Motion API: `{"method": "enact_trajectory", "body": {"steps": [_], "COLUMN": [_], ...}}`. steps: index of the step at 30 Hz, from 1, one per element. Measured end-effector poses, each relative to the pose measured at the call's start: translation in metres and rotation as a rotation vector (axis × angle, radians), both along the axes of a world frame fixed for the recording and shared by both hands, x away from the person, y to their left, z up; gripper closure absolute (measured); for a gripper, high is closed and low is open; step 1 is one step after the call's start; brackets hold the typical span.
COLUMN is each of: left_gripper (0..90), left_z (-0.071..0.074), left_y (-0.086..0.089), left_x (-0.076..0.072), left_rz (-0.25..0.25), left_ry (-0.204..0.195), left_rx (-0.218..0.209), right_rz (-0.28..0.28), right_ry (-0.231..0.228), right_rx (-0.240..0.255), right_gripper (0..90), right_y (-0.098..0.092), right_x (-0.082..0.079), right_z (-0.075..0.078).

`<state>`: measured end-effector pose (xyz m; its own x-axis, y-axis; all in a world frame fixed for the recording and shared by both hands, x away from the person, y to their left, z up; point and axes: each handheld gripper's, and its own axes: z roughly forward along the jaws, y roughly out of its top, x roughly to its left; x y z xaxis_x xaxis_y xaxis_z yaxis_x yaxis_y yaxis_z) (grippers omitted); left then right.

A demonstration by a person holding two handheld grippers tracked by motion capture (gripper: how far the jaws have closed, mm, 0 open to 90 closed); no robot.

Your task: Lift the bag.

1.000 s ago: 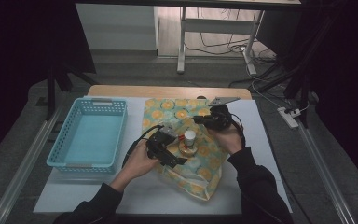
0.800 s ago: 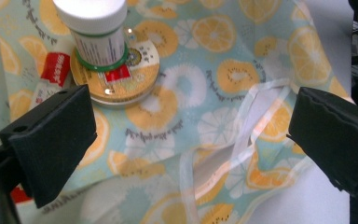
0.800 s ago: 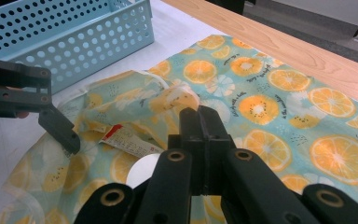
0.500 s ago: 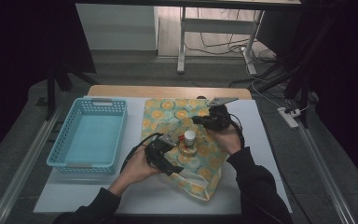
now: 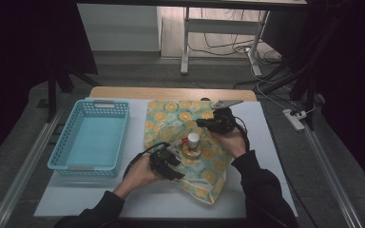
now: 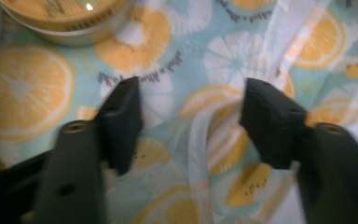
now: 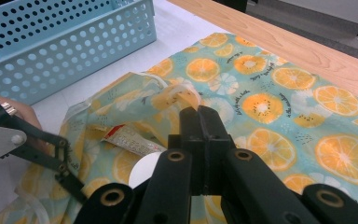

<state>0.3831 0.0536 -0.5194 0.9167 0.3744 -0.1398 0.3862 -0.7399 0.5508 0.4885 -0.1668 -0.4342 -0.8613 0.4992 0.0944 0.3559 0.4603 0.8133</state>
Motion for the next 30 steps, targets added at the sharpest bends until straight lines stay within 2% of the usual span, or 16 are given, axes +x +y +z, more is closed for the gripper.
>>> {"method": "enact_trajectory", "body": {"steps": [2,6,11,13,15,18,19,21,27,30], "left_gripper": [56.1,72.5,87.6,89.2,89.6,89.9,90.0,90.0,90.0,90.0], "left_z": [0.0,0.0,0.0,0.0,0.001,0.005,0.006,0.011,0.028,0.037], "left_y": [0.001,0.004,0.004,0.004,0.005,0.007,0.008,0.012,0.02,0.024], "left_x": [0.0,0.001,0.001,0.001,0.002,0.004,0.004,0.005,0.007,0.007], "left_rz": [-0.002,0.006,0.007,0.022,0.043,0.073,0.078,0.089,0.118,0.125], "left_ry": [0.005,0.017,0.03,0.038,0.062,0.091,0.09,0.088,0.124,0.12], "left_rx": [0.011,0.012,0.01,0.008,0.006,-0.022,-0.029,-0.056,-0.136,-0.174], "right_rz": [0.0,-0.003,-0.003,-0.004,-0.004,-0.003,-0.002,-0.003,-0.002,-0.003], "right_ry": [0.001,0.001,0.002,0.005,0.005,0.003,0.004,0.004,0.002,0.0], "right_rx": [0.0,0.003,0.001,0.002,0.002,0.006,0.007,0.007,0.01,0.008], "right_gripper": [90.0,90.0,90.0,90.0,90.0,90.0,90.0,90.0,90.0,90.0], "right_y": [0.0,-0.001,-0.001,-0.002,-0.002,-0.002,-0.002,-0.002,-0.002,-0.001], "right_x": [0.0,0.0,0.0,0.0,0.0,0.0,0.0,0.0,-0.001,-0.001], "right_z": [0.0,0.0,-0.001,-0.001,-0.001,-0.001,-0.001,0.0,0.003,0.006]}}
